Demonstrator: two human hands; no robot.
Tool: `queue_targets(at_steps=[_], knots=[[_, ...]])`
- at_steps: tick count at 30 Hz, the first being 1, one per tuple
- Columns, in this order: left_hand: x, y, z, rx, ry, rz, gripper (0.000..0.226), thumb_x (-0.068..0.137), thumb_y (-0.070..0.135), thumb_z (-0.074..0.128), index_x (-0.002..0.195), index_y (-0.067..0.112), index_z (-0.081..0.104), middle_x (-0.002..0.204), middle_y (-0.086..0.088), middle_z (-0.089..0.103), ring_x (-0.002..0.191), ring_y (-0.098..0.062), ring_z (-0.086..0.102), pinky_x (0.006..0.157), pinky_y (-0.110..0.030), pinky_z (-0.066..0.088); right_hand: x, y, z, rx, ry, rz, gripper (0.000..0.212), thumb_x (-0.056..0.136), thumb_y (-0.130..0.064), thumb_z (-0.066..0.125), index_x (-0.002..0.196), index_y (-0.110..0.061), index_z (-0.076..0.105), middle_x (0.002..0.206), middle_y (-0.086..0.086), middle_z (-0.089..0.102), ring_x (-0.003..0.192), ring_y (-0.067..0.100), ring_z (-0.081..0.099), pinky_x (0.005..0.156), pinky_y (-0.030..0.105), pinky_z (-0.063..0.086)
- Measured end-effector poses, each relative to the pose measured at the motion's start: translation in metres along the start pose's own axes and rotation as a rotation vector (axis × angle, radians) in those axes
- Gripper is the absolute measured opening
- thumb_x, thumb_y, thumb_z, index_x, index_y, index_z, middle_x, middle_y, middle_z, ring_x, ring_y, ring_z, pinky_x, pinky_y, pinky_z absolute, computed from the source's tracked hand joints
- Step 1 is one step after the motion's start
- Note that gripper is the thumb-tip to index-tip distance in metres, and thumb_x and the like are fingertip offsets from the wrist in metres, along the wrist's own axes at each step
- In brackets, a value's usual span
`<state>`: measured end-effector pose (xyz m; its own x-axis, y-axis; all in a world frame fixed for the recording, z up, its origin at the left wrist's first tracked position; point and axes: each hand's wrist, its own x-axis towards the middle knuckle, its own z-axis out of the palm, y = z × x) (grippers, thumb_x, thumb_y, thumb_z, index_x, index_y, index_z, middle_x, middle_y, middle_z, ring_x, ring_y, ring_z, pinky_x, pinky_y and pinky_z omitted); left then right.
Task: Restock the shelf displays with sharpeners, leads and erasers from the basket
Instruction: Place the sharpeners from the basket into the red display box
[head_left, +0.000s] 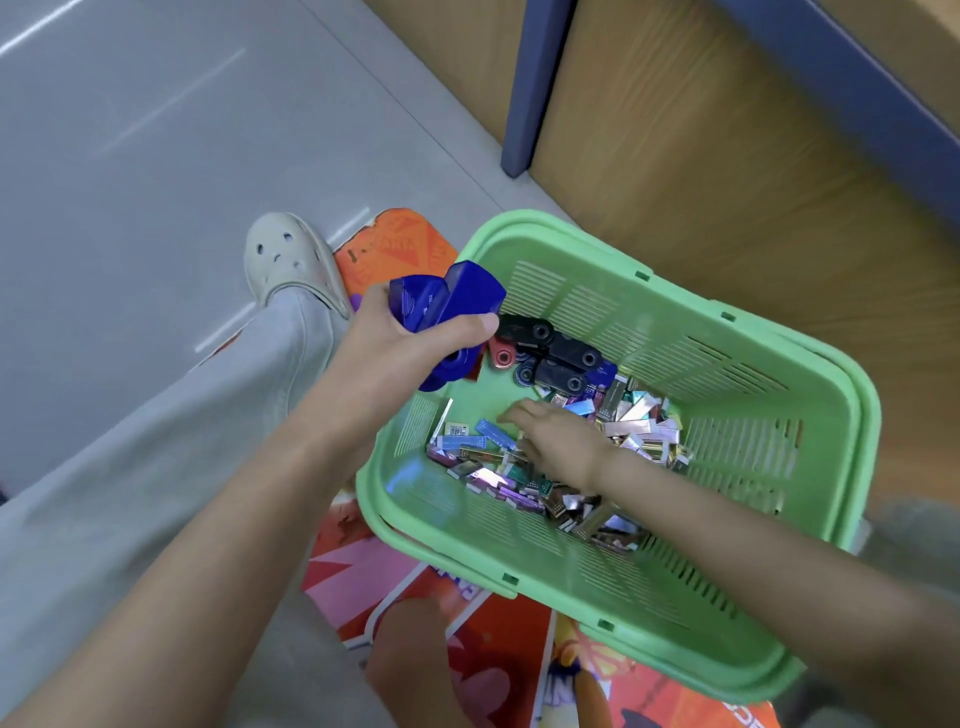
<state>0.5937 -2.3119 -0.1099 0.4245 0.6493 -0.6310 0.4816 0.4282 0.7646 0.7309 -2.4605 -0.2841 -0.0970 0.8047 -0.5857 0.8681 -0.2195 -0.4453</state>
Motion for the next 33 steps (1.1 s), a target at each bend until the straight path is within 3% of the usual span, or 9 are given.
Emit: queue_targets(at_steps=[3, 5, 11, 15, 21, 24, 27, 30, 33], knots=[[0.000, 0.000, -0.002, -0.016, 0.005, 0.003, 0.073, 0.056, 0.040, 0.082, 0.118, 0.017, 0.051, 0.108, -0.001, 0.064, 0.083, -0.008, 0.062, 0.064, -0.018, 0.046, 0.040, -0.025, 0.010, 0.155, -0.006, -0.019, 0.067, 0.083, 0.010, 0.046, 0.144, -0.014, 0.034, 0.148, 0.005, 0.037, 0.134, 0.023, 0.035, 0.111, 0.031, 0.025], [0.000, 0.001, -0.002, -0.015, 0.012, 0.015, 0.071, 0.054, 0.043, 0.078, 0.115, 0.017, 0.053, 0.103, 0.001, 0.064, 0.076, -0.003, 0.062, 0.058, -0.014, 0.045, 0.061, -0.034, 0.020, 0.096, -0.011, -0.084, 0.071, 0.076, 0.011, 0.046, 0.143, -0.012, 0.037, 0.147, 0.007, 0.038, 0.135, 0.024, 0.034, 0.112, 0.033, 0.024], [0.003, 0.001, -0.006, -0.034, 0.007, 0.016, 0.069, 0.052, 0.044, 0.074, 0.113, 0.020, 0.053, 0.099, 0.003, 0.065, 0.072, 0.000, 0.063, 0.057, -0.012, 0.047, 0.078, -0.037, 0.036, -0.221, -0.078, -0.104, 0.033, 0.100, -0.021, 0.040, 0.131, -0.012, 0.048, 0.134, 0.006, 0.043, 0.115, 0.027, 0.038, 0.100, 0.035, 0.028], [0.004, -0.001, -0.009, -0.050, 0.017, 0.009, 0.067, 0.052, 0.042, 0.074, 0.111, 0.019, 0.054, 0.099, 0.003, 0.066, 0.070, 0.001, 0.063, 0.056, -0.011, 0.047, 0.077, -0.039, 0.034, -0.384, -0.079, -0.093, 0.047, 0.103, -0.040, 0.025, 0.121, -0.009, 0.057, 0.120, 0.007, 0.049, 0.112, 0.026, 0.038, 0.096, 0.035, 0.027], [0.004, -0.002, -0.011, -0.055, 0.010, 0.007, 0.066, 0.053, 0.043, 0.074, 0.111, 0.019, 0.054, 0.096, 0.005, 0.065, 0.068, 0.002, 0.062, 0.056, -0.010, 0.047, 0.076, -0.038, 0.048, -0.064, -0.174, -0.091, 0.042, 0.102, -0.042, 0.028, 0.132, -0.021, 0.047, 0.133, 0.001, 0.050, 0.125, 0.023, 0.036, 0.105, 0.036, 0.022], [0.005, -0.002, -0.012, -0.053, 0.001, 0.005, 0.066, 0.057, 0.038, 0.082, 0.113, 0.017, 0.054, 0.096, 0.004, 0.064, 0.068, 0.001, 0.061, 0.056, -0.010, 0.047, 0.076, -0.040, 0.051, -0.076, -0.264, -0.051, 0.047, 0.101, -0.047, 0.023, 0.139, -0.027, 0.041, 0.141, -0.001, 0.045, 0.128, 0.024, 0.035, 0.106, 0.041, 0.023], [0.005, -0.002, -0.011, -0.063, 0.013, -0.011, 0.063, 0.063, 0.036, 0.083, 0.115, 0.018, 0.053, 0.099, 0.005, 0.064, 0.072, -0.001, 0.062, 0.057, -0.010, 0.047, 0.072, -0.035, 0.050, -0.011, -0.358, 0.006, 0.046, 0.100, -0.049, 0.026, 0.132, -0.022, 0.047, 0.139, 0.002, 0.047, 0.127, 0.027, 0.039, 0.103, 0.041, 0.032], [0.005, -0.002, -0.011, -0.040, 0.020, -0.012, 0.061, 0.067, 0.034, 0.082, 0.117, 0.018, 0.052, 0.104, 0.003, 0.064, 0.078, -0.004, 0.063, 0.058, -0.010, 0.048, 0.061, -0.032, 0.046, 0.058, -0.366, -0.006, 0.037, 0.100, -0.044, 0.033, 0.116, -0.018, 0.053, 0.124, 0.007, 0.056, 0.117, 0.026, 0.049, 0.088, 0.035, 0.035], [0.005, -0.002, -0.011, -0.024, 0.023, -0.004, 0.054, 0.072, 0.031, 0.078, 0.117, 0.017, 0.052, 0.103, 0.004, 0.064, 0.079, -0.005, 0.062, 0.058, -0.010, 0.049, 0.050, -0.033, 0.039, 0.052, -0.374, -0.051, 0.032, 0.100, -0.038, 0.036, 0.116, -0.018, 0.055, 0.123, 0.005, 0.056, 0.116, 0.025, 0.050, 0.087, 0.032, 0.035]])
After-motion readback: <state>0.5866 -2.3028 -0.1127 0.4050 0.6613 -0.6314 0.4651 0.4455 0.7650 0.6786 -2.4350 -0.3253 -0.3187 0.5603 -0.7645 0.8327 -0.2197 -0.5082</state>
